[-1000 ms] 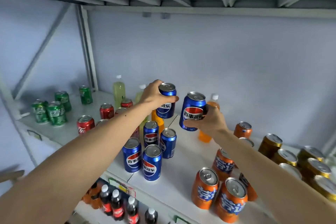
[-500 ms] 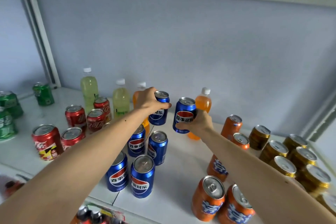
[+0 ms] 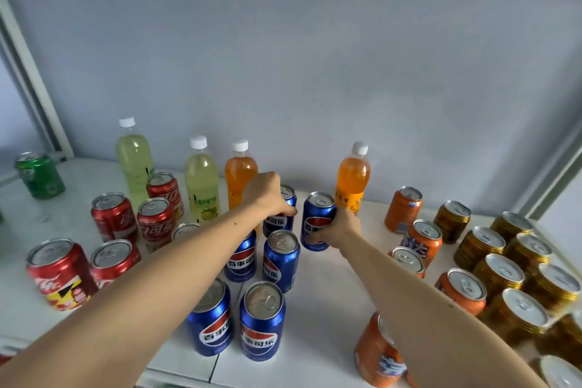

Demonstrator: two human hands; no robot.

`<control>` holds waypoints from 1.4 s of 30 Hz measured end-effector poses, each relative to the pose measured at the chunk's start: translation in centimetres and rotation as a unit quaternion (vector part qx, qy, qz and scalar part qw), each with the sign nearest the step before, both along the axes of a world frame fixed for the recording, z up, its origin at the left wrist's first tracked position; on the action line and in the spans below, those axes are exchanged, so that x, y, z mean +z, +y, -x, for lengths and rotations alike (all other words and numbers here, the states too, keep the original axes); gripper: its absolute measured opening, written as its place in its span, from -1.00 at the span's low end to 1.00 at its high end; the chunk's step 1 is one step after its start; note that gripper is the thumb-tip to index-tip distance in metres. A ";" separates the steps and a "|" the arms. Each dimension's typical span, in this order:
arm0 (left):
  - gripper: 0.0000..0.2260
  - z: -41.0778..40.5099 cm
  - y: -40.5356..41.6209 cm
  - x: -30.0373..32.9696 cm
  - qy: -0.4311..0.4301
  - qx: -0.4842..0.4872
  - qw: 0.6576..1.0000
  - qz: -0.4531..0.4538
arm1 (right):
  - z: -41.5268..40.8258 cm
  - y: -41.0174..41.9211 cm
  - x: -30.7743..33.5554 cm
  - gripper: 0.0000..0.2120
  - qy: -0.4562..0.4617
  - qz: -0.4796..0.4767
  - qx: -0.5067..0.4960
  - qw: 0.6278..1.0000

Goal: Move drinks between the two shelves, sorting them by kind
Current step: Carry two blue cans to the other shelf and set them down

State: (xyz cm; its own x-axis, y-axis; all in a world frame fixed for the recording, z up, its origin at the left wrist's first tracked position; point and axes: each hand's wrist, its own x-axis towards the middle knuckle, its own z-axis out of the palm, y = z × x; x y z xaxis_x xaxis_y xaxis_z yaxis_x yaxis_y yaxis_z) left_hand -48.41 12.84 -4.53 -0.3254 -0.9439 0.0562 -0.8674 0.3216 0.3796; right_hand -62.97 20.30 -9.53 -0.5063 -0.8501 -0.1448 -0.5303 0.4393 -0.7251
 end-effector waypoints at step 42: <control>-0.38 -2.7 -0.5 -0.2 0.099 -0.046 0.994 0.026 | 1.5 1.0 3.9 -0.26 -0.052 0.015 0.001 0.999</control>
